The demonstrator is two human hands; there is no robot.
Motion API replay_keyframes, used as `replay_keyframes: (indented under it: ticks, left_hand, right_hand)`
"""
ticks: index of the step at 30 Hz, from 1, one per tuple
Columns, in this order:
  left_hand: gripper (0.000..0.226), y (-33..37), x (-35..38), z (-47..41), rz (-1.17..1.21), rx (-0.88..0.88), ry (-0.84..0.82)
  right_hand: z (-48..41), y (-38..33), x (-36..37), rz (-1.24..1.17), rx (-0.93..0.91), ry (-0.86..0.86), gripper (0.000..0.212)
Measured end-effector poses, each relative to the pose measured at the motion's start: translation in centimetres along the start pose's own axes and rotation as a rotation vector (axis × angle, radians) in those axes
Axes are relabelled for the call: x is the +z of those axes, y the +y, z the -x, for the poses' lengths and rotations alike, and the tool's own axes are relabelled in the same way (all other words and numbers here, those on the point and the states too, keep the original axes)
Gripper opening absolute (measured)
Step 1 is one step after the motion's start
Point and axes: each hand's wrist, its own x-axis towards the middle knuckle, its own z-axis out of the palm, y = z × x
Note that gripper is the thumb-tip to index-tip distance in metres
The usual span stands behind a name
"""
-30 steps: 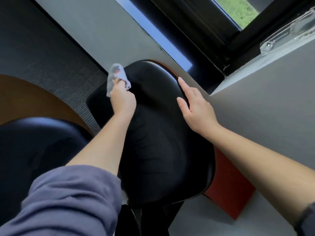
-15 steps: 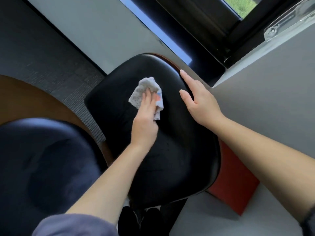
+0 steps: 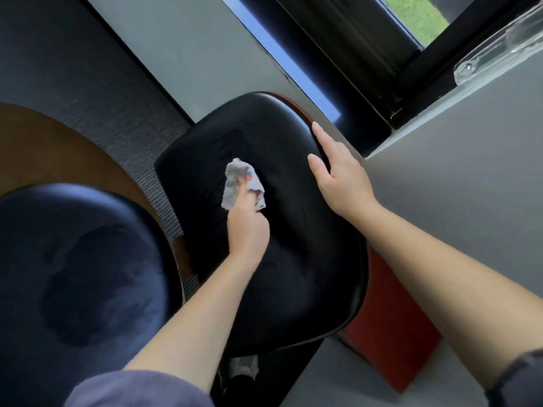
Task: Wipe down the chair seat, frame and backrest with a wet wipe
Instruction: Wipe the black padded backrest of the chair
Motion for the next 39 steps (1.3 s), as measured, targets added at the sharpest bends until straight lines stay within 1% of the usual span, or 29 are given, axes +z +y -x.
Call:
replay_keyframes:
  ticks: [2, 3, 4, 6, 7, 8, 9, 11, 12, 13, 15, 16, 17, 18, 20, 21, 22, 24, 25, 28, 29, 30, 32, 33, 35, 36, 37, 38, 39]
  left_hand:
    - [0.070, -0.2, 1.0, 2.8, -0.078, 0.331, -0.120]
    - [0.073, -0.7, 1.0, 3.3, -0.067, 0.394, -0.158]
    - [0.071, -0.7, 0.8, 3.1, -0.058, 0.352, -0.140]
    - [0.060, 0.0, 0.9, 1.9, 0.073, -0.050, -0.018]
    - [0.051, 0.8, 1.5, 1.9, 0.138, -0.158, 0.029]
    - [0.046, 1.9, 1.9, 2.7, 0.158, -0.149, 0.041]
    - [0.047, 2.9, 2.3, 3.9, 0.099, -0.029, 0.027]
    - [0.065, 2.7, 3.1, 7.3, -0.011, 0.266, -0.084]
    - [0.071, 1.7, 2.7, 8.0, -0.043, 0.337, -0.117]
    - [0.072, 0.8, 2.1, 7.7, -0.073, 0.291, -0.105]
    - [0.063, 0.0, 1.7, 6.3, -0.052, -0.040, -0.034]
    - [0.056, 0.2, 2.1, 6.2, -0.057, -0.104, -0.006]
    - [0.054, 0.6, 2.4, 6.7, -0.066, -0.071, -0.010]
    - [0.056, 1.1, 2.6, 7.7, -0.074, 0.030, -0.046]
    - [0.070, 0.5, 2.7, 9.8, -0.043, 0.239, -0.122]
    - [0.072, -0.1, 2.3, 9.9, -0.044, 0.261, -0.141]
    - [0.068, -0.7, 2.0, 9.4, -0.057, 0.181, -0.135]
    - [0.054, -0.1, 2.0, 8.9, -0.031, -0.056, -0.070]
    - [0.053, 0.6, 2.2, 9.2, -0.050, -0.048, -0.065]
    - [0.067, 1.2, 2.2, 11.5, -0.068, 0.263, -0.160]
    - [0.066, 0.4, 1.6, 11.3, -0.095, 0.335, -0.184]
    - [0.061, -0.5, 1.1, 10.6, -0.124, 0.289, -0.171]
    - [0.048, -1.0, 1.1, 9.9, -0.102, 0.072, -0.101]
    - [0.047, -0.5, 1.4, 10.4, -0.113, 0.090, -0.096]
    - [0.056, 0.6, 2.5, 12.9, -0.176, 0.297, -0.186]
    - [0.062, 0.2, 2.7, 13.9, -0.165, 0.407, -0.208]
    - [0.066, -0.5, 2.4, 14.3, -0.160, 0.450, -0.222]
    - [0.068, -1.4, 1.8, 14.1, -0.174, 0.379, -0.207]
    - [0.068, -1.8, 1.4, 14.0, -0.159, 0.245, -0.176]
  right_hand:
    - [-0.1, 0.1, 0.0, -0.002, 0.003, -0.002, 0.052]
    - [0.0, 0.0, -0.1, 0.003, 0.003, -0.004, 0.052]
    - [0.0, 0.0, -0.1, 0.012, 0.001, -0.007, 0.052]
    - [0.1, -0.2, -0.2, 0.023, -0.009, -0.019, 0.052]
    - [0.1, -0.2, -0.3, 0.024, -0.009, -0.022, 0.053]
    - [0.1, -0.1, -0.3, 0.023, -0.009, -0.022, 0.053]
    - [0.1, -0.1, -0.3, 0.020, -0.009, -0.022, 0.053]
    - [0.0, 0.0, -0.3, 0.004, -0.017, -0.026, 0.053]
    - [0.1, 0.0, -0.3, -0.006, -0.020, -0.028, 0.053]
    - [0.1, 0.1, -0.4, -0.013, -0.020, -0.029, 0.053]
    - [0.1, 0.1, -0.4, -0.007, -0.015, -0.025, 0.052]
    - [0.1, 0.1, -0.4, -0.001, -0.011, -0.020, 0.052]
    - [0.1, 0.1, -0.3, 0.004, -0.012, -0.015, 0.052]
    - [0.0, 0.0, -0.3, 0.003, -0.017, -0.013, 0.052]
    - [0.0, 0.0, -0.3, 0.010, -0.024, -0.018, 0.052]
    - [0.3, 0.0, -0.4, 0.023, -0.020, -0.021, 0.052]
    - [0.9, 0.1, -0.4, 0.033, -0.015, -0.029, 0.053]
    - [2.7, 0.9, -0.2, 0.037, -0.026, -0.046, 0.054]
    - [4.0, 1.6, -0.2, 0.026, -0.026, -0.046, 0.054]
    - [7.3, 4.0, -0.1, -0.091, -0.018, -0.035, 0.052]
    - [8.1, 4.5, 0.0, -0.130, -0.011, -0.040, 0.052]
    - [8.8, 4.8, 0.1, -0.164, -0.005, -0.047, 0.051]
    - [9.5, 4.9, 0.4, -0.214, 0.000, -0.055, 0.051]
    - [9.6, 4.9, 0.5, -0.229, 0.000, -0.050, 0.052]
    - [9.6, 4.7, 0.7, -0.251, 0.004, -0.029, 0.051]
    - [9.6, 4.6, 0.7, -0.256, 0.013, -0.019, 0.051]
    - [9.8, 4.5, 0.8, -0.257, 0.022, -0.015, 0.051]
    - [10.1, 4.4, 0.9, -0.254, 0.034, -0.017, 0.051]
    - [10.4, 4.4, 1.0, -0.251, 0.048, -0.019, 0.051]
